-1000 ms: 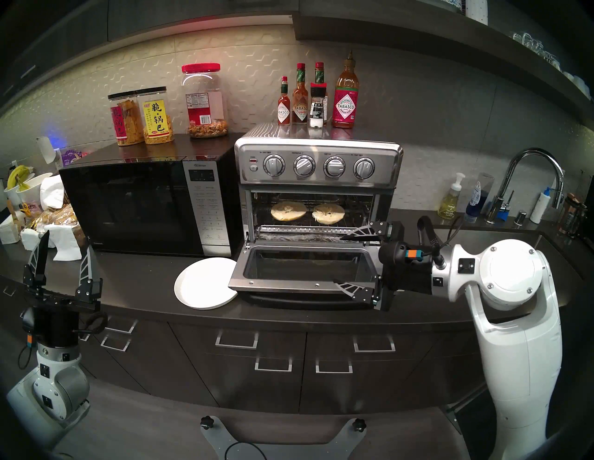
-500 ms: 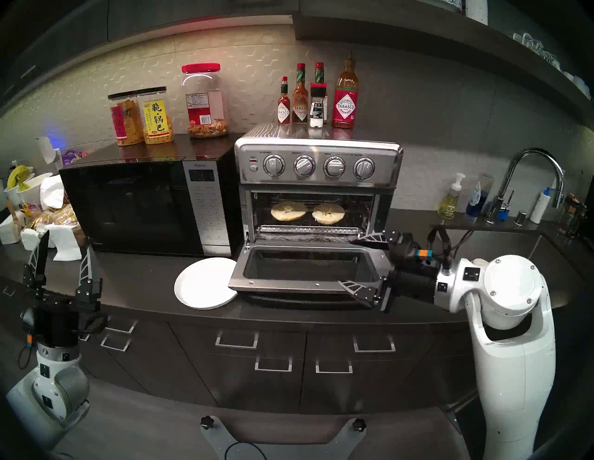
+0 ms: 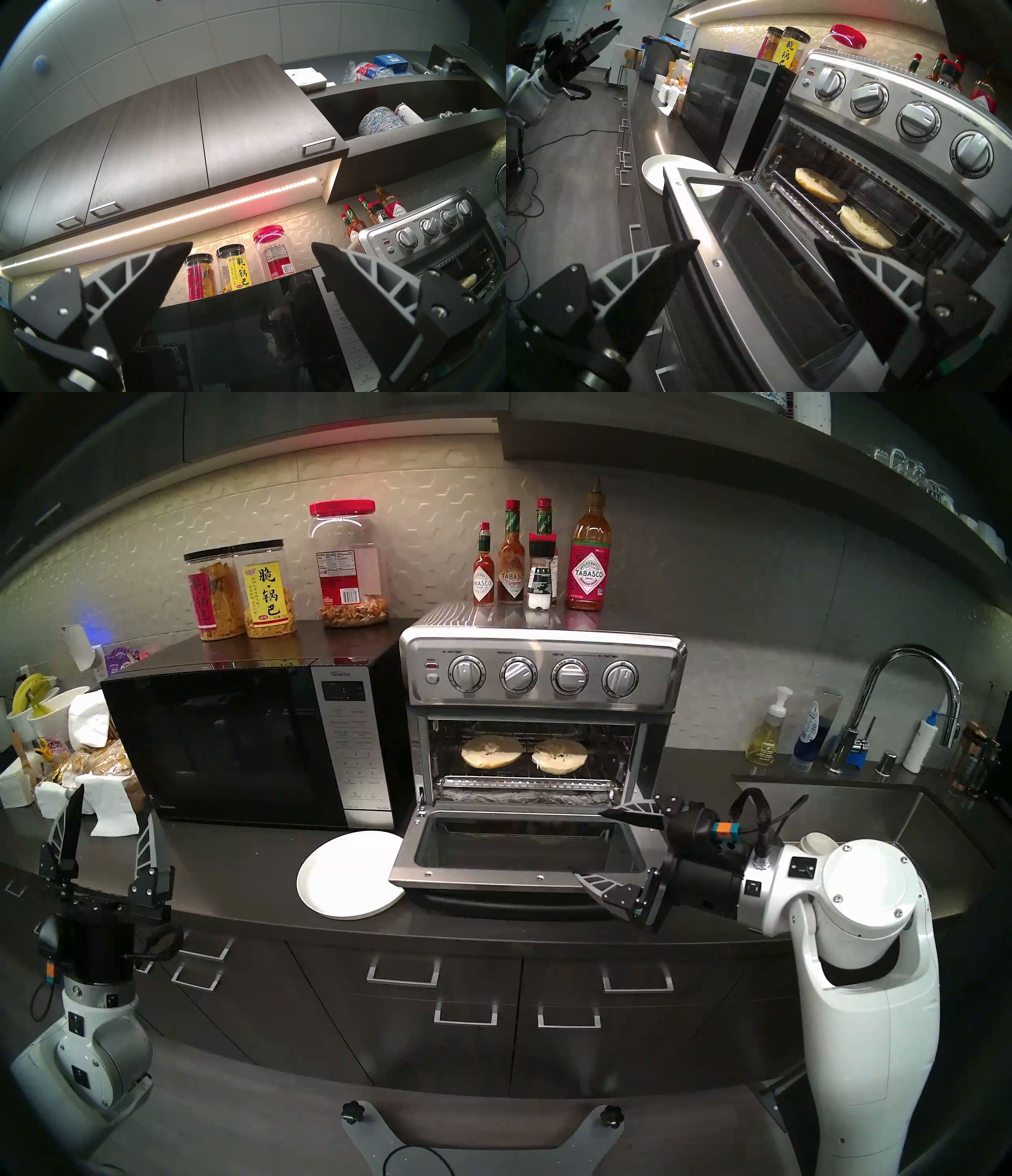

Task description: Open the oven and place the bagel inside on the rack

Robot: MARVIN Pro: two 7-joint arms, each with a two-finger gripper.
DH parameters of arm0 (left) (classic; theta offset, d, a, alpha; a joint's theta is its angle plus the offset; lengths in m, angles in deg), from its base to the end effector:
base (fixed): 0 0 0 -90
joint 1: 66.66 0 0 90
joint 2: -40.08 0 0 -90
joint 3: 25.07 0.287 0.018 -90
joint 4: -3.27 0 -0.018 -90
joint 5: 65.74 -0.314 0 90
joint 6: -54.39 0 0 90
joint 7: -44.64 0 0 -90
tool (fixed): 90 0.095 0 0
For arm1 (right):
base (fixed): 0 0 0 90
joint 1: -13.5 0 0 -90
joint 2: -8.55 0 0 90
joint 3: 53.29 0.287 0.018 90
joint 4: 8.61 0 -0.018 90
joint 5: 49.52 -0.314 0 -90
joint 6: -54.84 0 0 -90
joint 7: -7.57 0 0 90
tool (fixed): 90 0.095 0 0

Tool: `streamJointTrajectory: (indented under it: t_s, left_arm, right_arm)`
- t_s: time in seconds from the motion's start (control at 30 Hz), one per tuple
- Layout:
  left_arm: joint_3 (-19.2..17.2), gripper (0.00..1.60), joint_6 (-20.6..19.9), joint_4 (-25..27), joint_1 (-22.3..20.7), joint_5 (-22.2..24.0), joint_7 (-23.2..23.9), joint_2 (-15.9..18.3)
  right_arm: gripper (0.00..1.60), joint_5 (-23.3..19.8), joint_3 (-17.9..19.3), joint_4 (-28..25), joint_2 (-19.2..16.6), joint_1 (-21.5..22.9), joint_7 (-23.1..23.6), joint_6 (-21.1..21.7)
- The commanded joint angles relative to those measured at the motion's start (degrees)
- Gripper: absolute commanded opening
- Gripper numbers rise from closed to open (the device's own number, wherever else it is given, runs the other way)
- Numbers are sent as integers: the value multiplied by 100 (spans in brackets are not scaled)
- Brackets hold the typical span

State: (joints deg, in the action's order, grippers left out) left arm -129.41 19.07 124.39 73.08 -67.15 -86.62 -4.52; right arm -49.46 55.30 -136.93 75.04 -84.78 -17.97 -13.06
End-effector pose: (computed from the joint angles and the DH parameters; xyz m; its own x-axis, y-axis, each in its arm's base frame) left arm 0.2148 0.1420 -0.1798 -0.7246 -0.2351 0.6478 0.1078 -0.9671 -0.2305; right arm 0.3109 -0.0555 -0.1256 -0.1401 0.4655 0.8739 0.7489 -0.5275 0.4011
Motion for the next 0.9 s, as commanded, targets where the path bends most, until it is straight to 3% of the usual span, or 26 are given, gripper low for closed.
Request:
streamJointTrajectory:
  t_s: [0.0, 0.33, 0.87]
  left_arm:
    - [-35, 160, 21, 118, -8, -12, 1, 9]
    - [-31, 160, 21, 115, -6, -22, -19, 21]
    - [-28, 160, 21, 116, 1, -35, -48, 39]
  right_arm:
    - [160, -2, -77, -51, -172, 166, 122, 124]
    - [160, 74, -338, 93, -650, 553, 514, 447]
    - [160, 358, -627, 115, -961, 947, 800, 562]
